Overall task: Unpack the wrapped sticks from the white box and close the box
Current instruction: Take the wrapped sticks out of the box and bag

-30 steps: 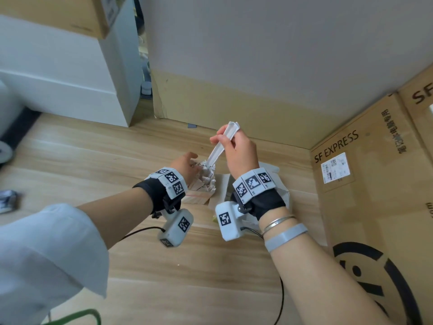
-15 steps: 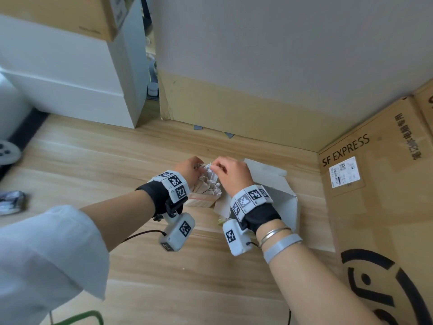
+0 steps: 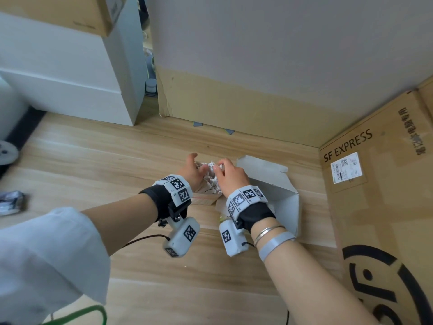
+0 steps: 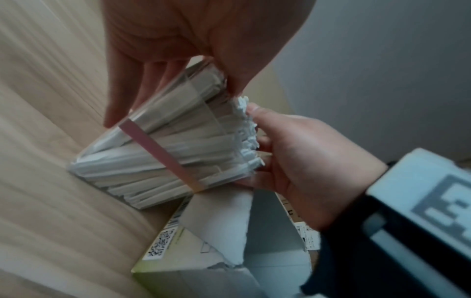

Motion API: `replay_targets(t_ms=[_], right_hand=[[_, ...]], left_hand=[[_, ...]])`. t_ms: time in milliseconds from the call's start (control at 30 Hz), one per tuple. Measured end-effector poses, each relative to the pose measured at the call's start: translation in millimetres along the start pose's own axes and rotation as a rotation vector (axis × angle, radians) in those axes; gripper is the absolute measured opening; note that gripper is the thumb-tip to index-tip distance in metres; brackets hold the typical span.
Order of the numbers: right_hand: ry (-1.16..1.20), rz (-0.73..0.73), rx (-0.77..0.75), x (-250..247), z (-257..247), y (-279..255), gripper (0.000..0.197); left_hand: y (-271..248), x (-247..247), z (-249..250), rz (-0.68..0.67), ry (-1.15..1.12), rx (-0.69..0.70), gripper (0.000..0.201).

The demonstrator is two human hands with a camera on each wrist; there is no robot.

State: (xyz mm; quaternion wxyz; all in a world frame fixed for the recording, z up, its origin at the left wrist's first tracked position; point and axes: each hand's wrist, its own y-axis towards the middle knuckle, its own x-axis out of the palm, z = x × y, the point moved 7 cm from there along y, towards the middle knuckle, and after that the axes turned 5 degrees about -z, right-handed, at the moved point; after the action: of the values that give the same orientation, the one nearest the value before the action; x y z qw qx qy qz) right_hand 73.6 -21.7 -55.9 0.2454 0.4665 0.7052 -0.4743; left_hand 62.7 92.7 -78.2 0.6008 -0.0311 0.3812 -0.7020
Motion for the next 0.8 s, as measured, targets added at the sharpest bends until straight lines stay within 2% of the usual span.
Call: replay_targets(t_ms=[133, 300, 533, 800], right_hand=[[0.027, 0.045, 0.012, -2.5, -6.3, 2.6, 0.041], [0.123, 0.170, 0.014, -37.5, -11.0, 28.3, 0.040], [-0.009, 0.184, 0.018, -68.9, -19.7, 83.1, 0.041], [-0.103, 0.149, 0.032, -72.5, -12.3, 117.5, 0.040]], left_hand=[[4.7, -4.2, 9.1, 0.046, -0.124, 0.040, 0.051], [24.2, -30.3, 31.3, 0.087, -0.158, 0.068, 0.051], [64.3, -47.5, 67.7, 0.021, -0.114, 0.136, 0.050], [102.2, -43.9, 77.1, 0.041, -0.134, 0.121, 0.050]])
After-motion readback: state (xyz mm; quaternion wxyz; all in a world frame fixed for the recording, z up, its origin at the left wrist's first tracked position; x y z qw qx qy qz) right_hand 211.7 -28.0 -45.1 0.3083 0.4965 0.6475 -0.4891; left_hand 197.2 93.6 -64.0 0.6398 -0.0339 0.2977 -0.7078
